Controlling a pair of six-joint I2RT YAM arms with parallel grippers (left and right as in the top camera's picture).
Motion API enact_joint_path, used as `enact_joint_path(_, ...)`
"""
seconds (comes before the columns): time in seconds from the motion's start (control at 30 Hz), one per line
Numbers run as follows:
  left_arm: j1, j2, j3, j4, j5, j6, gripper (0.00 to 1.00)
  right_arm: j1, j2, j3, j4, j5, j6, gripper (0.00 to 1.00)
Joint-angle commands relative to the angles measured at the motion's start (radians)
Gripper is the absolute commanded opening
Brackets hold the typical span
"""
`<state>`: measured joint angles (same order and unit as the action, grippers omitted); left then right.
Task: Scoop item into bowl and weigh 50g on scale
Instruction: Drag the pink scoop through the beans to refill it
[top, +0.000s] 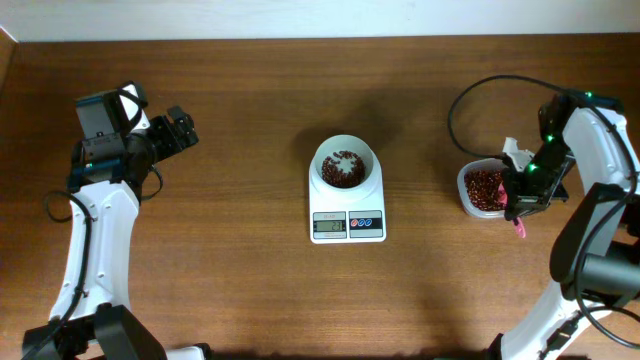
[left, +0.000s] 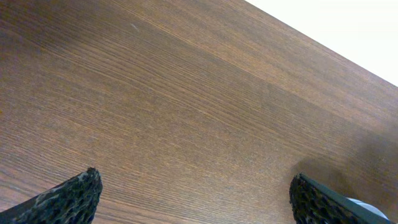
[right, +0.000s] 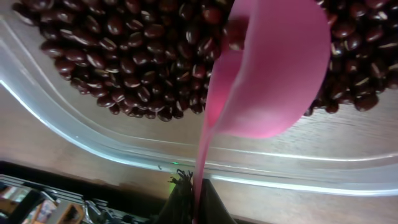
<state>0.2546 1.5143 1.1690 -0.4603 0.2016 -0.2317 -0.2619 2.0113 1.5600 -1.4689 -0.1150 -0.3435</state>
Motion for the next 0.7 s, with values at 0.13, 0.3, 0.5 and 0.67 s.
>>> enact_joint_path(0.13, 0.003, 0.002, 0.014, 0.002, -0.008, -0.01, 0.99, 0.006, -0.009, -0.013, 0.035, -0.221, 0.001, 0.04)
enact_joint_path(0.3, 0.003, 0.002, 0.014, 0.002, -0.008, -0.01, 0.99, 0.006, -0.009, -0.013, 0.037, -0.2, 0.002, 0.04)
enact_joint_path(0.5, 0.003, 0.002, 0.014, 0.002, -0.008, -0.01, 0.99, 0.006, -0.008, -0.019, 0.056, -0.125, 0.005, 0.04)
enact_joint_path(0.67, 0.003, 0.002, 0.014, 0.002, -0.008, -0.01, 0.99, 0.006, -0.008, -0.026, 0.067, -0.05, 0.004, 0.04)
